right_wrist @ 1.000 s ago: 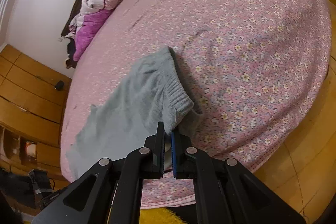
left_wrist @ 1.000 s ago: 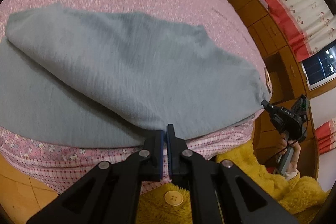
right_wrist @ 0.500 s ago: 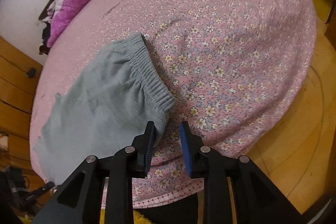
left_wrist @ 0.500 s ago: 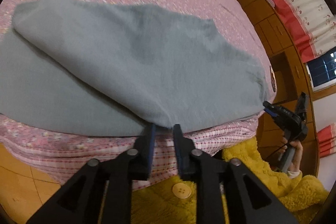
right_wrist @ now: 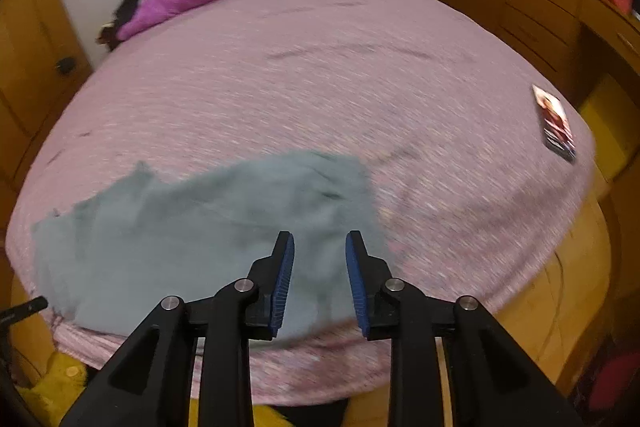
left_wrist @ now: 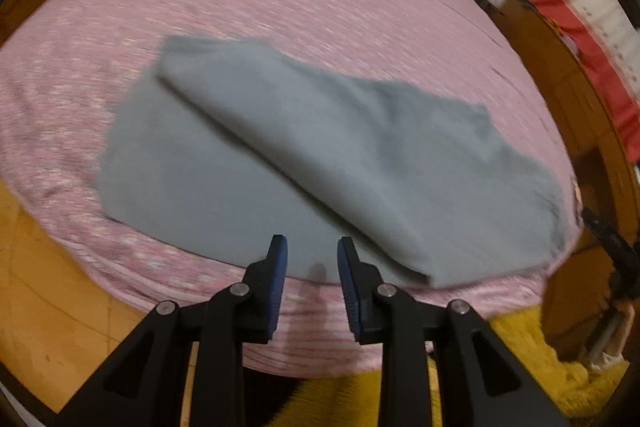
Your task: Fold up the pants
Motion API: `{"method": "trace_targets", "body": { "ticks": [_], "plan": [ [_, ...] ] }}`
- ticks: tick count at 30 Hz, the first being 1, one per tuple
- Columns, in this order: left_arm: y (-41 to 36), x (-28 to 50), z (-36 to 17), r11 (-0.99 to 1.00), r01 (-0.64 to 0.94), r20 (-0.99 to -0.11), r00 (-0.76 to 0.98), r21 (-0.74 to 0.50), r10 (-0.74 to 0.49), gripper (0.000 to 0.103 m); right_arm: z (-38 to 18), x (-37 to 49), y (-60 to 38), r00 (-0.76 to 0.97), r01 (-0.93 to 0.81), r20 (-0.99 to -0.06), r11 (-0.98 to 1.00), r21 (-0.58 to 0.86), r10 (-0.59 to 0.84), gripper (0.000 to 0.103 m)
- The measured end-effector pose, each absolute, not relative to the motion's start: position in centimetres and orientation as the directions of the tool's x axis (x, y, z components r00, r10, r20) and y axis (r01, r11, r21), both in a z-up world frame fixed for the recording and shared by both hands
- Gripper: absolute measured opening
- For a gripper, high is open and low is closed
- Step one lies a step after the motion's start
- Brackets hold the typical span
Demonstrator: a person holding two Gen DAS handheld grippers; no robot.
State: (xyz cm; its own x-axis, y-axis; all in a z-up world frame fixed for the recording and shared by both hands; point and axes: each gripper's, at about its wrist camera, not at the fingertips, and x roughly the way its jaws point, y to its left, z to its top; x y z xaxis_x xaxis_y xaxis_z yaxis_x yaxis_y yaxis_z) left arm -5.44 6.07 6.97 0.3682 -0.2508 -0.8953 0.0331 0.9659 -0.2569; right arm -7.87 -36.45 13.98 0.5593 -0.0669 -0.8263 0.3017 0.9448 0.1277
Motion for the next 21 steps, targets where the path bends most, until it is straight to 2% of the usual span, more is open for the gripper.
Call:
{"method": "trace_targets", "body": {
  "ticks": [6, 12, 16, 21],
  "plan": [
    [9.1, -4.2, 6.4, 0.97, -0.071, -0.882, 0.434, -0.234, -0.181, 0.027, 11.6, -4.7, -32.5, 0.544, 0.21, -0.838, 0.96, 0.184, 0.041, 0.022],
    [11.1, -1.2, 6.3, 0.934, -0.123, -0.833, 0.5, -0.337, -0.235, 0.03, 8.5, -3.4, -30.6, 0.48, 0.18, -0.874, 0.967, 0.179, 0.073, 0.022],
    [10.4, 1.0, 5.6, 0.925, -0.097, -0.826, 0.491, -0.366, -0.275, 0.034, 7.3, -3.4, -30.3, 0.45, 0.183, -0.889, 0.966, 0.185, 0.084, 0.022],
    [9.8, 2.5, 3.8, 0.922, -0.143, -0.841, 0.477, -0.361, -0.255, 0.037, 6.8, -3.6, -30.5, 0.452, 0.19, -0.887, 0.962, 0.195, 0.091, 0.022]
  ]
}}
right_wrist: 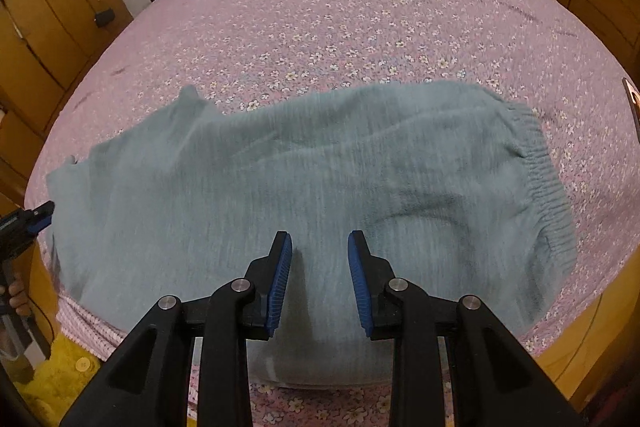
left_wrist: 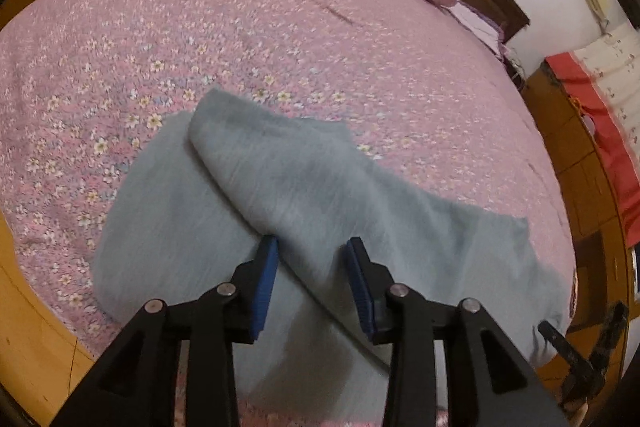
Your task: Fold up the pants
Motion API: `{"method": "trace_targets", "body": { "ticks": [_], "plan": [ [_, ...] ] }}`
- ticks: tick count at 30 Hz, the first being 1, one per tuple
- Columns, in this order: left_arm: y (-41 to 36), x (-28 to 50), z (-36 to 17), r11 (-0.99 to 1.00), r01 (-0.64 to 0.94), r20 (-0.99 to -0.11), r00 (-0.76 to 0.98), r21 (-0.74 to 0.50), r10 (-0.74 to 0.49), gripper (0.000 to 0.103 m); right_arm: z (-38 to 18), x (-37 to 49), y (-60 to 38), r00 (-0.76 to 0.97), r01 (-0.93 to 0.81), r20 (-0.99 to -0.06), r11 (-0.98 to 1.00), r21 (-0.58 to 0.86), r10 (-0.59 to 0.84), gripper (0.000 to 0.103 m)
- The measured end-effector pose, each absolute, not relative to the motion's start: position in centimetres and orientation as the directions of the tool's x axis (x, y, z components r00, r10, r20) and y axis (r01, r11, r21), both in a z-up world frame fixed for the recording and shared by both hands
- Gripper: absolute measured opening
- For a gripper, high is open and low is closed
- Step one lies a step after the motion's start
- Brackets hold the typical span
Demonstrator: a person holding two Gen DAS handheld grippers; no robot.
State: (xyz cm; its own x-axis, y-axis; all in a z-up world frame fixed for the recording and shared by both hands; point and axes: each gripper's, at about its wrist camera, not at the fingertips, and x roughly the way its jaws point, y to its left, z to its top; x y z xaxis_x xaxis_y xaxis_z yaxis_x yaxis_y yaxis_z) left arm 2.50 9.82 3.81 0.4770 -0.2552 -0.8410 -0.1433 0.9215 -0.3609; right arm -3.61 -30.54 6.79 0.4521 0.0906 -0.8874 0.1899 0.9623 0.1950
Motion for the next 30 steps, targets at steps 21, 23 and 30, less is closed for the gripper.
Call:
{"method": "trace_targets", "body": {
  "ticks": [21, 23, 30],
  "plan": [
    [1.9, 5.4, 9.3, 0.926, 0.123, -0.757, 0.542, -0.357, -0.364, 0.008, 6.2, -3.7, -31.1, 0.471, 0.19, -0.873, 0.953, 0.238, 0.124, 0.022],
    [-0.2, 5.7, 9.4, 0.919, 0.158, -0.763, 0.516, -0.362, -0.39, 0.009, 6.2, -3.7, -31.1, 0.472, 0.19, -0.873, 0.952, 0.239, 0.125, 0.022],
    [-5.2, 3.9, 9.6, 0.866, 0.323, -0.753, 0.436, -0.38, -0.493, 0.044, 6.1, -3.7, -31.3, 0.474, 0.183, -0.87, 0.951, 0.25, 0.137, 0.022]
  ]
}}
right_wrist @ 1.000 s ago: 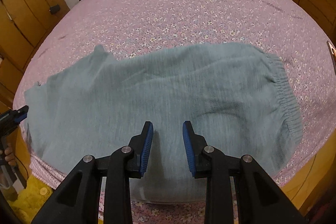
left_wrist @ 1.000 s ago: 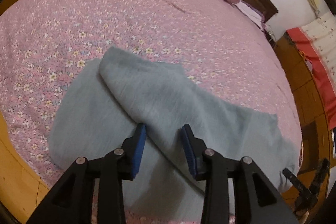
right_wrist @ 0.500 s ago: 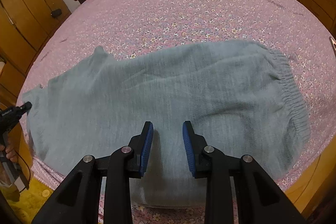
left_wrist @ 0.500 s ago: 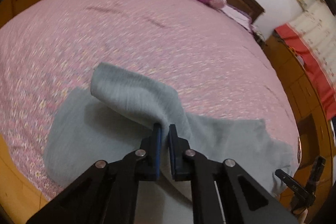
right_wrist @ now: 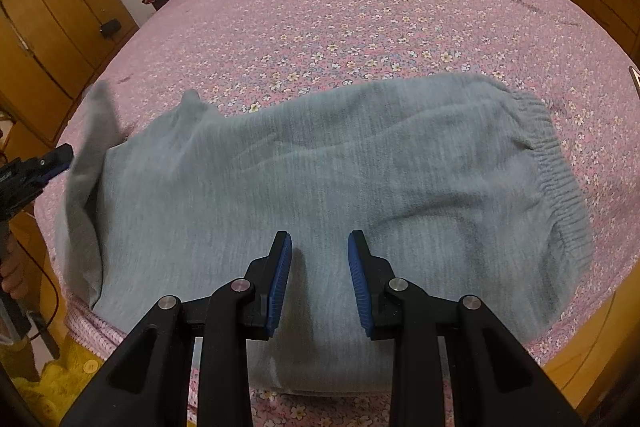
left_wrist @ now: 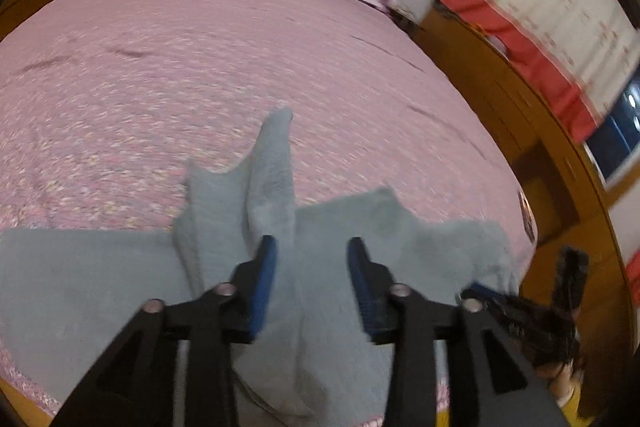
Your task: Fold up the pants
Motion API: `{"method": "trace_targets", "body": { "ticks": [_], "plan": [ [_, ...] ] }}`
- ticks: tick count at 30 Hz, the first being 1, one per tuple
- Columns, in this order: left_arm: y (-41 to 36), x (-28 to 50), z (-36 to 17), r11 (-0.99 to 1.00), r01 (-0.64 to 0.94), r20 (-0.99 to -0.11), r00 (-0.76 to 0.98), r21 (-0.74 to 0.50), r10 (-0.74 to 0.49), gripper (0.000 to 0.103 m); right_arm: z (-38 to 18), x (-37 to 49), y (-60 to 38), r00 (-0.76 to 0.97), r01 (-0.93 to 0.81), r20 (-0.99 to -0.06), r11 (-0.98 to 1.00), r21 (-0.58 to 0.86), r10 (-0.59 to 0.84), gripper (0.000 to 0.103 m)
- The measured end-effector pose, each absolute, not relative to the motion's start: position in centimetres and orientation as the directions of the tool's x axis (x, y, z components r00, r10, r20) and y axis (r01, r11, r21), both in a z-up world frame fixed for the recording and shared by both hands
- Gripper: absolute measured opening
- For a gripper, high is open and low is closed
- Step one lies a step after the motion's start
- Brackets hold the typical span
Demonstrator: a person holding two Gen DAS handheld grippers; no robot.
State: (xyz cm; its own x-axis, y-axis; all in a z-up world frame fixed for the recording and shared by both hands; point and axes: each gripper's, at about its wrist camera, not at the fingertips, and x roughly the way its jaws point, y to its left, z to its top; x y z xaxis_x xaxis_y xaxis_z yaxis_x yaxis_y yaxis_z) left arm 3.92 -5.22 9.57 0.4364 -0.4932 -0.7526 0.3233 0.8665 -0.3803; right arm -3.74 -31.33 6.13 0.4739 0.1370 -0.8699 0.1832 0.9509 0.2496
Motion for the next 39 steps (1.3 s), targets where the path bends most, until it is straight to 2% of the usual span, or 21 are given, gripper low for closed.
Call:
{"method": "trace_targets", "body": {
  "ticks": [3, 6, 11, 15, 20, 21, 23, 24, 25, 33, 39],
  "plan": [
    [-5.9, 3.5, 9.8, 0.876, 0.364, -0.761, 0.452, -0.317, -0.464, 0.044, 6.0, -3.9, -31.3, 0.475, 0.186, -0.869, 0.949, 0.253, 0.139, 0.022],
    [-5.1, 4.1, 9.9, 0.909, 0.311, -0.764, 0.502, -0.278, -0.406, 0.044, 6.0, -3.9, -31.3, 0.478, 0.185, -0.867, 0.949, 0.255, 0.14, 0.022],
    [-2.6, 6.5, 8.9, 0.938, 0.201, -0.767, 0.541, -0.281, -0.346, 0.044, 5.8, -4.0, -31.6, 0.484, 0.179, -0.862, 0.947, 0.266, 0.151, 0.022],
    [-2.2, 8.8, 7.6, 0.957, 0.175, -0.797, 0.53, -0.232, -0.29, 0.043, 5.8, -4.0, -31.5, 0.484, 0.181, -0.862, 0.947, 0.266, 0.15, 0.022],
    [-2.2, 10.7, 5.7, 0.954, 0.179, -0.814, 0.5, -0.239, -0.297, 0.043, 5.7, -4.0, -31.5, 0.485, 0.181, -0.861, 0.945, 0.271, 0.154, 0.022],
    [-2.2, 11.0, 5.3, 0.952, 0.177, -0.815, 0.491, -0.251, -0.306, 0.04, 5.7, -4.0, -31.6, 0.485, 0.182, -0.861, 0.945, 0.273, 0.155, 0.022],
    [-2.3, 11.6, 4.8, 0.945, 0.178, -0.815, 0.478, -0.275, -0.328, 0.022, 5.6, -4.0, -31.6, 0.486, 0.183, -0.86, 0.944, 0.275, 0.156, 0.022],
    [-2.3, 11.7, 4.6, 0.943, 0.172, -0.816, 0.473, -0.284, -0.332, 0.009, 5.6, -4.1, -31.5, 0.489, 0.183, -0.858, 0.943, 0.277, 0.157, 0.022],
    [-2.2, 11.7, 4.5, 0.939, 0.165, -0.811, 0.474, -0.3, -0.343, 0.007, 5.6, -4.1, -31.6, 0.49, 0.183, -0.857, 0.942, 0.28, 0.159, 0.022],
    [1.3, 9.1, 7.9, 0.922, 0.121, -0.721, 0.588, -0.368, -0.365, 0.003, 5.3, -4.1, -32.0, 0.489, 0.195, -0.854, 0.932, 0.306, 0.178, 0.022],
    [6.3, 5.2, 11.3, 0.921, 0.042, -0.654, 0.691, -0.388, -0.308, 0.003, 5.4, -4.0, -31.8, 0.489, 0.197, -0.855, 0.933, 0.301, 0.172, 0.022]
  ]
}}
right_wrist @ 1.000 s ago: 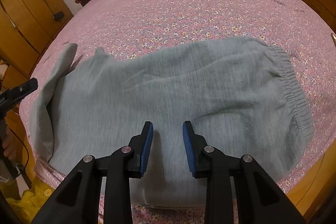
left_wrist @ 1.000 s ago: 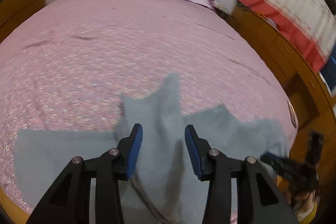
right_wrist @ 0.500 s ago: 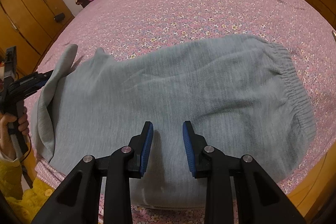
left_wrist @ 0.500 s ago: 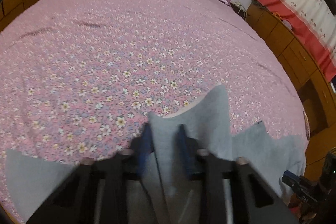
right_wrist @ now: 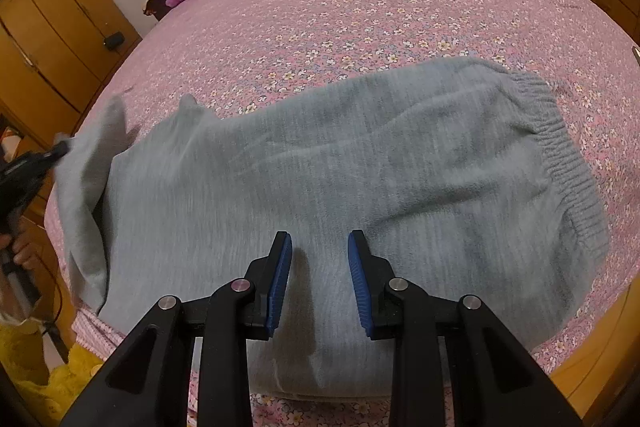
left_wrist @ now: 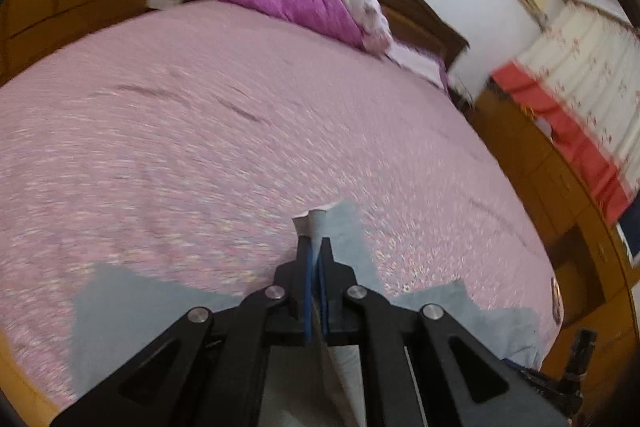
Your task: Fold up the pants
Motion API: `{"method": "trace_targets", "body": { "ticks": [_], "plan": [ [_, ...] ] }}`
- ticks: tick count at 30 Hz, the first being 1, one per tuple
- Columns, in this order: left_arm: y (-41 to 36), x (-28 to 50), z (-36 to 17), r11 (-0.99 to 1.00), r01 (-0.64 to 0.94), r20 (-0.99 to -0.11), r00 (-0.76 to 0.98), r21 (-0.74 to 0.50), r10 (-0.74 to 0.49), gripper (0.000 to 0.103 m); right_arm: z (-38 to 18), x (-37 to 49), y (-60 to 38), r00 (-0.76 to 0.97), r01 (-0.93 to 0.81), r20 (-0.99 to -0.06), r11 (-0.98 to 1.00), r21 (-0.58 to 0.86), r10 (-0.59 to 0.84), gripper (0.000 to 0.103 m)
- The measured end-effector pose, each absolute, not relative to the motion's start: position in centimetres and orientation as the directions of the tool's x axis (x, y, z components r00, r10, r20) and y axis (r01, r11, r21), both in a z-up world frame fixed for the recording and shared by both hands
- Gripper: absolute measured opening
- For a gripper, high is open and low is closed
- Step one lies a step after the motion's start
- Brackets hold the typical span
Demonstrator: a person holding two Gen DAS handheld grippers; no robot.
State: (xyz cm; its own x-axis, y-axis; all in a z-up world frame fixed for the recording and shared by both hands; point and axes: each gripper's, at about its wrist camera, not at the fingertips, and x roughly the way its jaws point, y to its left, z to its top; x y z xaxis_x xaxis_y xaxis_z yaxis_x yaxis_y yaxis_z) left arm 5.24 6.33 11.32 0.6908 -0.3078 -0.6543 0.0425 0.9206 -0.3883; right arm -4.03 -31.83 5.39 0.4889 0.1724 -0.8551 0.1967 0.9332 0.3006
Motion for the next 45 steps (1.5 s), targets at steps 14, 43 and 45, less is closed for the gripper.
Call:
{"method": "trace_targets", "body": {
  "ticks": [14, 43, 45],
  "plan": [
    [17.8, -4.6, 7.6, 0.889, -0.261, -0.734, 0.669, -0.378, -0.116, 0.003, 5.5, -3.8, -31.3, 0.483, 0.194, -0.863, 0.944, 0.266, 0.144, 0.022],
    [18.7, -0.6, 5.9, 0.94, -0.158, -0.781, 0.606, -0.303, -0.15, 0.042, 6.3, -3.5, -30.1, 0.465, 0.164, -0.878, 0.964, 0.211, 0.113, 0.023],
    [18.2, 0.6, 5.7, 0.949, -0.133, -0.782, 0.605, -0.284, -0.149, 0.042, 6.2, -3.4, -30.0, 0.462, 0.163, -0.88, 0.965, 0.203, 0.107, 0.023]
  ]
}}
